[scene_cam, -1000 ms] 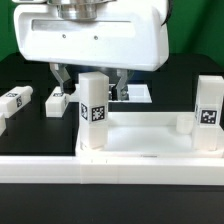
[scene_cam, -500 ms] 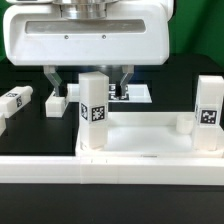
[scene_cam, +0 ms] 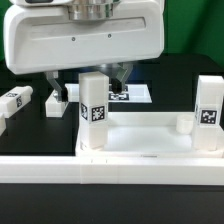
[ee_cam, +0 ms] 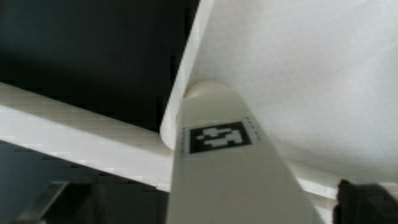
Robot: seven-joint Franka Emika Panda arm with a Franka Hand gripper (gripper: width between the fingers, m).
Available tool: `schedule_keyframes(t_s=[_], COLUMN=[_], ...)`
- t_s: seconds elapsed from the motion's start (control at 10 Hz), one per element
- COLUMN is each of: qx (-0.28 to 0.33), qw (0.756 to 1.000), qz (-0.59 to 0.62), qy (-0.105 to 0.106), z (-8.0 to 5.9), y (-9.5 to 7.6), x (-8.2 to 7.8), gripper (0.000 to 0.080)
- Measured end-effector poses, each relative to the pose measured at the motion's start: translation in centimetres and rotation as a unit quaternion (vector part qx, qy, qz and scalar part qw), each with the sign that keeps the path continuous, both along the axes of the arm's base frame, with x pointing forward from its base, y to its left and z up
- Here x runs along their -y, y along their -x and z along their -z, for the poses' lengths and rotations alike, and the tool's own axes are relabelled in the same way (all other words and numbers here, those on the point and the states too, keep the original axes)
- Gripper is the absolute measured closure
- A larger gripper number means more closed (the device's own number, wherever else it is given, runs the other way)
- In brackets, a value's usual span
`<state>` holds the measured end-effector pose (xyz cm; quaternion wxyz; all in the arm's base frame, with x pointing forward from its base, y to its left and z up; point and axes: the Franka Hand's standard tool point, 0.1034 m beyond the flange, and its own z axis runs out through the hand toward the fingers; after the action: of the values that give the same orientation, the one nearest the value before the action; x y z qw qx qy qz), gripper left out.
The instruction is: Assemble desk
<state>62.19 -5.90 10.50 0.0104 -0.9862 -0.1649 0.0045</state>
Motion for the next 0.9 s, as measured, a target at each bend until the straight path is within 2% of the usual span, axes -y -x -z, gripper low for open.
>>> schedule_keyframes(t_s=[0.2, 0.3, 0.4, 0.6, 0.9], qx=[0.000, 0.000, 0.000, -0.001, -0.006], qw=[1.000, 1.000, 1.000, 0.999, 0.971], qz=[0.003, 0.005, 0.014, 0.034, 0.238], qy=[0.000, 0.000, 0.000, 0.000, -0.011], z=[0.00, 0.00, 0.00, 0.01, 0.07], y=[0.00, 0.00, 0.00, 0.01, 0.21], x=[0.01, 0.00, 0.00, 0.00, 0.03], gripper=[0.0423, 0.0423, 0.0511, 0.0511, 0.0511])
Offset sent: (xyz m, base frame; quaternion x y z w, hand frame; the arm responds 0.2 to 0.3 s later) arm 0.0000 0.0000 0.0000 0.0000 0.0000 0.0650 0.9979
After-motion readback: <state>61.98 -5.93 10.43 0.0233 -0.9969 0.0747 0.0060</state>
